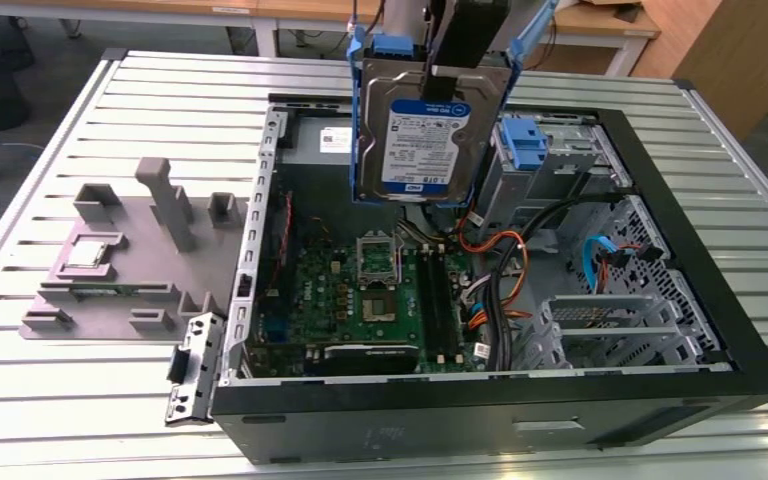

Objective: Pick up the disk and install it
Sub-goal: 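Pick up the disk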

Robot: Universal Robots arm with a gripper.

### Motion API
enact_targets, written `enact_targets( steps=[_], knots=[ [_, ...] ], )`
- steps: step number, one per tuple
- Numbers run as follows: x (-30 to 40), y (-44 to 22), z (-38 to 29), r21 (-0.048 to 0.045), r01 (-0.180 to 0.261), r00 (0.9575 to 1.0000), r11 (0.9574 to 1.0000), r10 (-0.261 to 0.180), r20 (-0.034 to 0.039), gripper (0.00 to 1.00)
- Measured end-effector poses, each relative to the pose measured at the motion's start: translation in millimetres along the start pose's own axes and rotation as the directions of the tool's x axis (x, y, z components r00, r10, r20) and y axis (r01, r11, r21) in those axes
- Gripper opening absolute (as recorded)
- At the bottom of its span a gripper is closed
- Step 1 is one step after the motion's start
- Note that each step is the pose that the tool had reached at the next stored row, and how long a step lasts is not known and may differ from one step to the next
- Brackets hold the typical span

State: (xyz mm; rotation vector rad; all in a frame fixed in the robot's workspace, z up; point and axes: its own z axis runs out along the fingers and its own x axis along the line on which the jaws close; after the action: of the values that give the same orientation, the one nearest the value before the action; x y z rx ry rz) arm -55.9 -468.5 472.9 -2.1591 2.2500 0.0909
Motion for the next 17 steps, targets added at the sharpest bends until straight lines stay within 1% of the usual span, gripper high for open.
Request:
enact_targets(
  steps=[10,13,17],
  knots=[
    [1.0,-0.1,0.9,0.0001,0.0,1.0,1.0,0.0,0.0001,0.35],
    [3.2,-0.2,1.2,0.0,0.0,1.0,1.0,0.0,0.0,0.35],
    [8.2,-0.4,1.6,0.0,0.0,1.0,1.0,0.0,0.0,0.35]
  ],
)
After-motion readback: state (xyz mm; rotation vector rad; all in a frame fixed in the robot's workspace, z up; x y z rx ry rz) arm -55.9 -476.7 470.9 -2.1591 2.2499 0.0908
